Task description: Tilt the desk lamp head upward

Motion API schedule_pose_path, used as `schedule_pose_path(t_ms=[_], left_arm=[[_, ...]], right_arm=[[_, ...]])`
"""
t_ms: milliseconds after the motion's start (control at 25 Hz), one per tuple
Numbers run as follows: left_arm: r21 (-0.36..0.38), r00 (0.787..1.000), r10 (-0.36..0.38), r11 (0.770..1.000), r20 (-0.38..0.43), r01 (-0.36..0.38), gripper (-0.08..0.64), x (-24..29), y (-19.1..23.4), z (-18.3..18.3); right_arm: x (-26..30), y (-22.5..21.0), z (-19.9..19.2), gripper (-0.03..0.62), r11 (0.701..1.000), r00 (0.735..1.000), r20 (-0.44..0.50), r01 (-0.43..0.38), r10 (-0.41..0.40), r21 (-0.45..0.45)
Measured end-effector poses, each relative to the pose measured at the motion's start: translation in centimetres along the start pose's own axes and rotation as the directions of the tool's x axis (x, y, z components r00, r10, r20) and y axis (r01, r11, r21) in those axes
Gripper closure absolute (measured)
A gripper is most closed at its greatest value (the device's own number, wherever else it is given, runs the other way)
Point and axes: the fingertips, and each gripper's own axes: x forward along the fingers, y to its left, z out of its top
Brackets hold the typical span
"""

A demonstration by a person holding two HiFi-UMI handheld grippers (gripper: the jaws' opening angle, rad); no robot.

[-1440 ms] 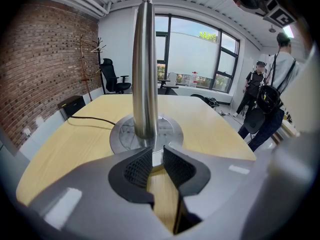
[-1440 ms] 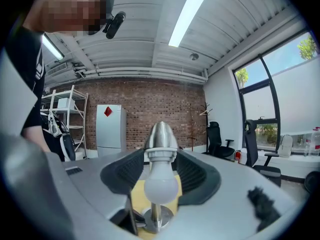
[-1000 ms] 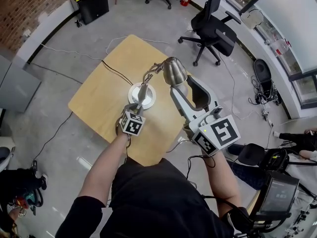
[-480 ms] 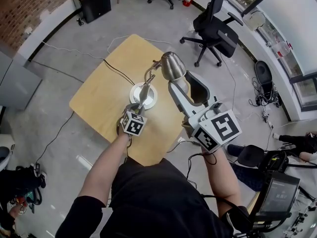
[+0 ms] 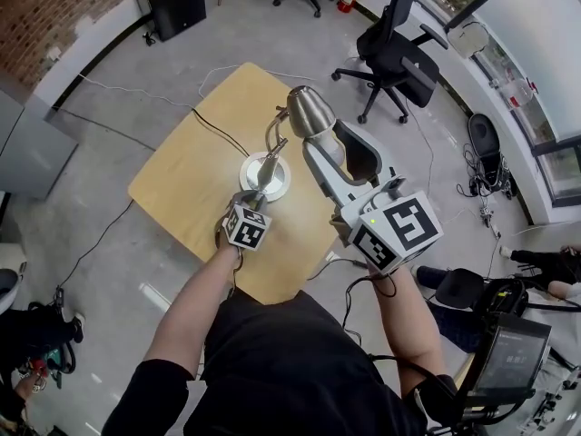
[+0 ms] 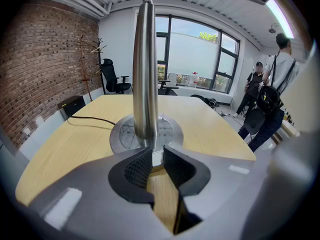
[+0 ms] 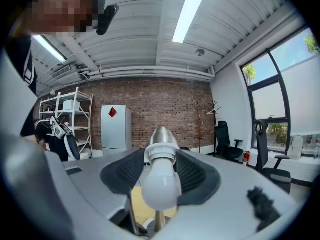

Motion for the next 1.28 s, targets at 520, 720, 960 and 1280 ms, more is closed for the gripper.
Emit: schedule_pose_path(t_ms=[520,720,960,1280], left_arm=[[0.003,1.000,-0.001,1.000,0.003,0.001,0.482,-0.2,-0.2,-0.1],[0.004,1.000,-0.003,1.000,0.006,0.003,0.482,-0.3,-0.2,0.0],[0.007,1.000,-0.005,1.000,0.010,0.004,0.482,-0.3,-0.2,-0.1],[0.007,1.000,-0.005,1.000,0.011,0.005,0.482,-0.3,-0.3,-0.2]], right_arm=[[1.1,0.4,0.5,0.383,1.000,1.000,-0.006,-0.014,0.014,-0.015],[1.7,0.4,0.8,0.383,0.999,1.000,-0.007,-0.016,0.016,-0.029],[2.4,0.5,0.9,0.383,0.999,0.999,-0.028,-0.032,0.031,-0.038],[3.5,0.7,1.0,0.383,0.998,0.998,-0.052,-0.028,0.025,-0.058]])
